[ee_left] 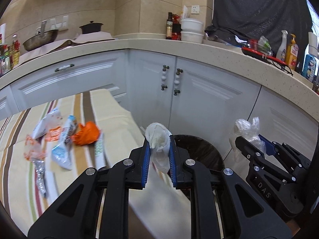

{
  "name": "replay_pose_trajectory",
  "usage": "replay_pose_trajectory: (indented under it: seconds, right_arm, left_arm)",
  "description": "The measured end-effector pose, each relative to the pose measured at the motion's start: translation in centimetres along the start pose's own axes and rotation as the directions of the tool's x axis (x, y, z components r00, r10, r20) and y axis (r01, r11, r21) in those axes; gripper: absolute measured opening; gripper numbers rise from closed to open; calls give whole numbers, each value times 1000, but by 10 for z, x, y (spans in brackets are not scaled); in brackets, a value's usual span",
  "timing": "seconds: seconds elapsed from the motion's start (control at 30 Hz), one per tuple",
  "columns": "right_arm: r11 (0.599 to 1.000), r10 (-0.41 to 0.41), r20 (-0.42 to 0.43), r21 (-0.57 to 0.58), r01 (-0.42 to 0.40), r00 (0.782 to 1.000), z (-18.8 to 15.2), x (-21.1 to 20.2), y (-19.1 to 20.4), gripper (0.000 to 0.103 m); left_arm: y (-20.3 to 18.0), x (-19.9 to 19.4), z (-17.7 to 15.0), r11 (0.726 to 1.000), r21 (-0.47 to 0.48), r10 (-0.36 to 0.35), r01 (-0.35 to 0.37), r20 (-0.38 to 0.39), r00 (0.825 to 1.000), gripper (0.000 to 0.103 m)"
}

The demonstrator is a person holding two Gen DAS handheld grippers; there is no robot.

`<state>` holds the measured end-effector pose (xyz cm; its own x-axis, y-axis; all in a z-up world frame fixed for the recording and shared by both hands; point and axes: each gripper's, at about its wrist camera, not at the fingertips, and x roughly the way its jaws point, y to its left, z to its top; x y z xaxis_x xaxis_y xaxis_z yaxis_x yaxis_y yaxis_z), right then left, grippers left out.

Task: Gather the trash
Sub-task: 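Carry the tissue and clear bag over the bin and open both tools, then move both open tools back over the table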

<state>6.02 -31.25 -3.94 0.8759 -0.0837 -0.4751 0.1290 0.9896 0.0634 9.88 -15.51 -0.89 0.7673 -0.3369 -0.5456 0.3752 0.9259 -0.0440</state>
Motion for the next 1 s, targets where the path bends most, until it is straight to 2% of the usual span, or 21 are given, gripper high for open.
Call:
replay_pose_trajectory:
  seconds: [0.33,0.43,0.47,0.53,0.57,0.6,0.8,1.0]
  right_arm:
    - [999,8,-35,44,-6,999,0,39,-34,32]
    - [999,10,-40,52,-8,999,1,51,-43,32]
    - [998,13,-46,55,-10,999,0,57,-47,34]
    - [998,7,-53,67,-4,999,-1,66,-52,43]
    - [997,1,-53,75,3,999,-2,70,-56,49]
    - [997,-1,-55,82,6,998,-2,74,-58,52]
    - [994,-6,-66,108,14,998,-3,80,-64,52]
    - [995,-8,-65,96,15,998,0,71,-57,53]
  left_arm:
    - [-36,63,15,1000,24,17,-15,-67,998,17]
    - [-41,84,20,1000,13,-1,3,-120,993,18]
    - [-43,90,21,1000,6,-11,12,-140,990,20]
    - [-44,101,24,1000,-17,-18,15,-169,985,31]
    - [-45,105,25,1000,-25,-19,15,-177,984,48]
    - [-46,107,25,999,-30,-16,11,-176,984,58]
    - [-49,111,24,1000,-21,-5,1,-184,983,59]
    - [-41,95,26,1000,-6,27,-28,-148,989,59]
